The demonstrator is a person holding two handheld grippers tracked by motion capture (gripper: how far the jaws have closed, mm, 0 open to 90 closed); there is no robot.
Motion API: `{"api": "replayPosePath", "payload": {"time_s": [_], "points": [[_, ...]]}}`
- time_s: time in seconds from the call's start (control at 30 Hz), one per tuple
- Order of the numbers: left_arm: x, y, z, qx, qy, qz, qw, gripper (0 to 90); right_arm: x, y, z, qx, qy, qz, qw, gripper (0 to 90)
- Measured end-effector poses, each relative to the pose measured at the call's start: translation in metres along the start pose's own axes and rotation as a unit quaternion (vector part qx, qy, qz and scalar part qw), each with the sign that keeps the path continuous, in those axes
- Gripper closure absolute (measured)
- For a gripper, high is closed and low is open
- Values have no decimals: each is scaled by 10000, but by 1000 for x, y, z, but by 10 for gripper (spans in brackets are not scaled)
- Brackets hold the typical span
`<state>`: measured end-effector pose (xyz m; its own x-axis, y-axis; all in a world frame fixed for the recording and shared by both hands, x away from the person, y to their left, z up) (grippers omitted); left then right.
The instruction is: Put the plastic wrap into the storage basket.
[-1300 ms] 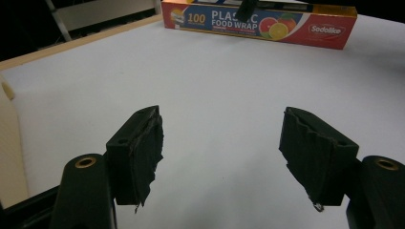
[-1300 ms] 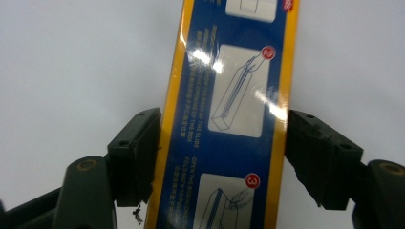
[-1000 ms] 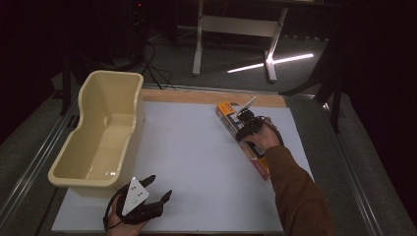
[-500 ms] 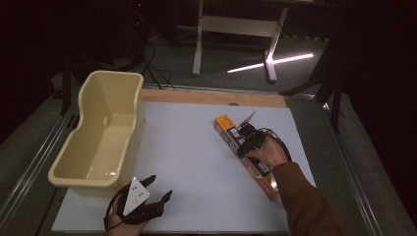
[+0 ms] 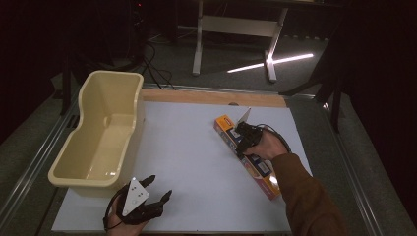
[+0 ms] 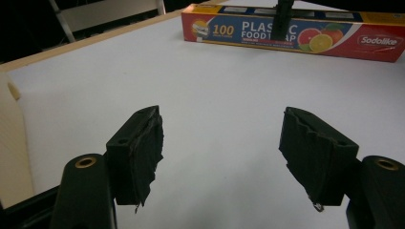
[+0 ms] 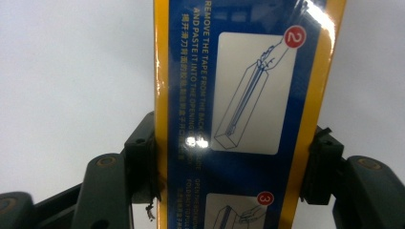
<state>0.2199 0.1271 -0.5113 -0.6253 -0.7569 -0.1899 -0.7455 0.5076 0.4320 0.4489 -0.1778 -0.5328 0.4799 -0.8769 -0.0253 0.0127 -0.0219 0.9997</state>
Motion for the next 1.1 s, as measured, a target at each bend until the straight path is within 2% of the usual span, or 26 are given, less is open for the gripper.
{"api": "replayPosePath", "payload": {"time_s": [0.07,0.13,0.2,0.37,0.43,0.47,0.6,0.67,0.73,0.9,1.1], "points": [[0,0,0,0,6,-5,10000,312,-2,1,1,26,-16,-60,10000,390],[0,0,0,5,10,-6,10000,312,-4,2,2,44,-98,-347,9993,390],[0,-1,0,-8,11,3,10000,312,-9,6,2,188,-151,-649,9976,391],[2,-2,0,-16,-27,12,10000,312,-22,20,-1,458,-257,-1136,9921,391],[1,-2,0,-9,-19,5,10000,312,-25,22,-2,509,-265,-1217,9909,391],[1,-1,0,-2,-7,4,10000,312,-31,28,-4,640,-281,-1374,9881,391],[1,-1,-1,14,-5,13,10000,312,-45,40,-9,1042,-219,-1351,9851,390],[1,-1,-1,9,-18,10,10000,312,-56,49,-13,1302,-163,-1426,9811,390],[1,-1,-1,12,-20,15,10000,312,-66,56,-15,1444,-113,-1511,9779,390],[2,-1,-1,29,-26,7,10000,312,-96,79,-21,1732,80,-1659,9708,390],[2,0,-1,28,-51,18,10000,312,-121,97,-34,1924,113,-1903,9626,391]]}}
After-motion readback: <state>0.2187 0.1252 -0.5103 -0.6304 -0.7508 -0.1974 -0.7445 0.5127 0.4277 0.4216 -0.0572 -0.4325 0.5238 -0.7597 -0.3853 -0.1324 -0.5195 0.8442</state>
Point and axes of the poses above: each handheld gripper's, and its own axes: y roughly backward along the jaws, z roughly out of its underside, x roughly to its right, the point moved 5 cm from there along -y, roughly forward along the jaws, and after that the axes turned 8 degrees about -y, right-handed, at the moved point
